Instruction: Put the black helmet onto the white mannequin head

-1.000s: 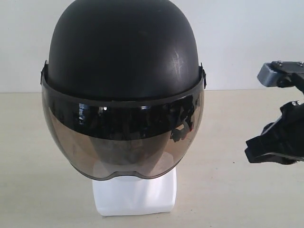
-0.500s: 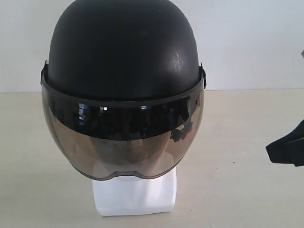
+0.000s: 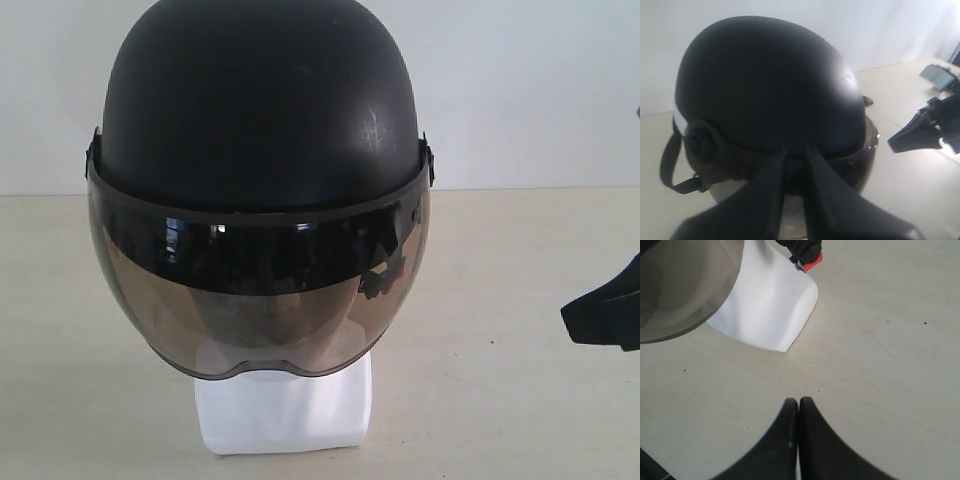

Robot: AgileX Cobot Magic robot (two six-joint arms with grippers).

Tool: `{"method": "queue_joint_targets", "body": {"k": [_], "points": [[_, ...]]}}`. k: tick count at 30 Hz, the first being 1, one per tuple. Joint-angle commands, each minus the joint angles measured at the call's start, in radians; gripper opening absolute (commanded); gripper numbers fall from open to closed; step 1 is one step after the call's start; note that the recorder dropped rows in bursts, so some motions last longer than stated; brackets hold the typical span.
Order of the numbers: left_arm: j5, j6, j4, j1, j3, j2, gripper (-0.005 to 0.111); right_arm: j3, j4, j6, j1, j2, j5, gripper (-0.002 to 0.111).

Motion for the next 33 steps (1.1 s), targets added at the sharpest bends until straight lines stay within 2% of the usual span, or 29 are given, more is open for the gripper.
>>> {"method": "queue_joint_targets", "body": {"k": [1,4,5,7,8,10,13,17,27,30,33], "points": [[0.004,0.025,0.152,-0.004,-0.051,-0.043,0.013,0.003,0.001,-0.002,-0.003,-0.009,0.003,0.0],[0.049,-0.006,0.269,-0.004,-0.106,-0.088,0.013,0.003,0.001,-0.002,-0.003,-0.009,0.003,0.0],[0.092,-0.05,0.381,-0.004,-0.148,-0.132,0.013,0.003,0.001,-0.002,-0.003,-0.009,0.003,0.0],[0.153,-0.261,0.589,-0.004,-0.206,-0.206,0.013,0.003,0.001,-0.002,-0.003,-0.009,0.003,0.0],[0.18,-0.439,0.731,-0.004,-0.231,-0.247,0.013,0.003,0.001,-0.002,-0.003,-0.009,0.003,0.0],[0.243,-0.692,0.957,-0.004,-0.244,-0.348,0.013,0.003,0.001,-0.002,-0.003,-0.009,0.003,0.0],[0.236,-0.736,1.039,-0.004,-0.206,-0.446,0.013,0.003,0.001,-0.002,-0.003,-0.009,0.003,0.0],[0.06,-0.742,1.049,-0.004,-0.056,-0.56,0.013,0.003,0.001,-0.002,-0.003,-0.009,0.003,0.0],[-0.691,-0.828,1.002,-0.002,0.487,-0.593,0.013,0.003,0.005,-0.002,-0.003,-0.009,0.003,0.0],[-0.856,-0.845,1.002,0.002,0.621,-0.593,0.013,0.003,0.005,-0.002,-0.003,-0.009,0.003,0.0],[-0.941,-0.845,1.002,0.002,0.71,-0.593,0.013,0.003,0.005,-0.002,-0.003,-0.009,0.003,0.0]]}}
